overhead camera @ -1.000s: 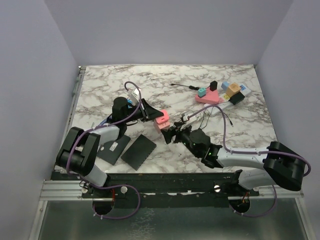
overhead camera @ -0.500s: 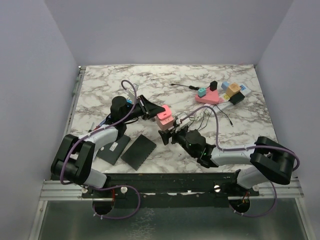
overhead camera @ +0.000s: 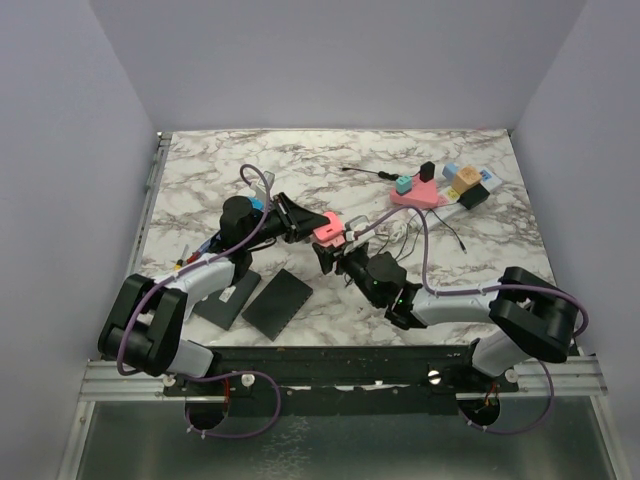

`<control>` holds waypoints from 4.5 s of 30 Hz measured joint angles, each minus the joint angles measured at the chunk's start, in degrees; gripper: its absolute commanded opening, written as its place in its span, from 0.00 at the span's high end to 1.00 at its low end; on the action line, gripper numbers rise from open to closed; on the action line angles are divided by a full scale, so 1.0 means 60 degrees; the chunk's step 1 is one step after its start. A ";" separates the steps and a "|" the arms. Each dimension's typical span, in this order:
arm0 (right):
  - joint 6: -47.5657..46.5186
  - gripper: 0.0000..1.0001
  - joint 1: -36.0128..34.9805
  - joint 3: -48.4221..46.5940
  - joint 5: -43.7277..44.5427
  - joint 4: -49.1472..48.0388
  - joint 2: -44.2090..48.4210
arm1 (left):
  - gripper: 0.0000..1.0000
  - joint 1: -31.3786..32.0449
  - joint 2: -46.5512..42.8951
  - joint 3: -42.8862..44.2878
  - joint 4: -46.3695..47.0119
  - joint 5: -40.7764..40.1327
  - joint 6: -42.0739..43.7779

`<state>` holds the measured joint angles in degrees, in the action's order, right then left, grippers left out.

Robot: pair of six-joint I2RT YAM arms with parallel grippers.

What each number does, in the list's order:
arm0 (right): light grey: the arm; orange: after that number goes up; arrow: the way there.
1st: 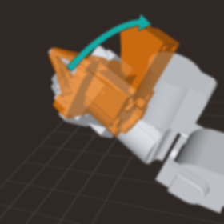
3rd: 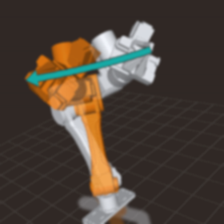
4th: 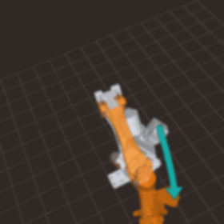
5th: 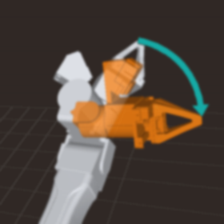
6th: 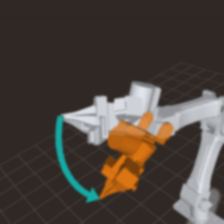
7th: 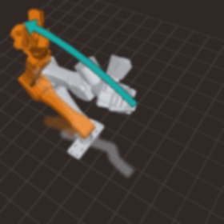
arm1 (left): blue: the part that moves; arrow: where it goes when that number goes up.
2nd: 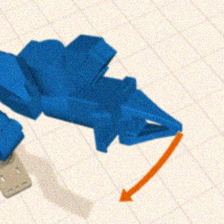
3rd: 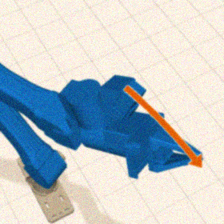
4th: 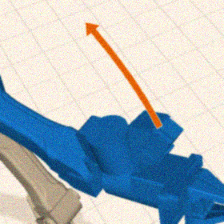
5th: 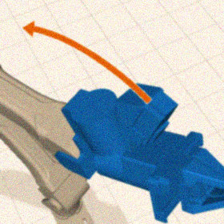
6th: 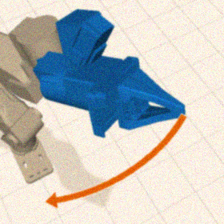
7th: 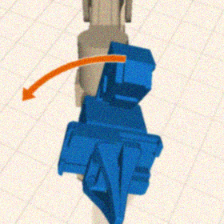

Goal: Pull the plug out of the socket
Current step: Remove the plug from the socket.

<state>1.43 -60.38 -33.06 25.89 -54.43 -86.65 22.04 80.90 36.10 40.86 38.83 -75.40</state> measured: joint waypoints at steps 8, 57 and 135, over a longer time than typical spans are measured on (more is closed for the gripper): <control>0.0007 0.25 -0.0004 -0.0040 0.0033 0.0087 -0.0047 | 1.00 0.0033 -0.0026 0.0000 -0.0047 -0.0087 0.0033; 0.2554 0.99 0.0022 -0.1206 -0.0211 0.5187 0.0627 | 1.00 0.0758 -0.0714 0.2025 -0.4710 -0.0342 0.7042; 0.2929 0.99 0.0058 -0.0729 -0.0605 0.4677 0.0659 | 1.00 0.0535 -0.0415 0.2171 -0.5002 0.0951 0.7970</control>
<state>19.00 -60.03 -37.43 22.26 -26.37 -82.70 25.26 78.41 49.12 10.85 44.53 -27.57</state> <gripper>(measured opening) 0.641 0.231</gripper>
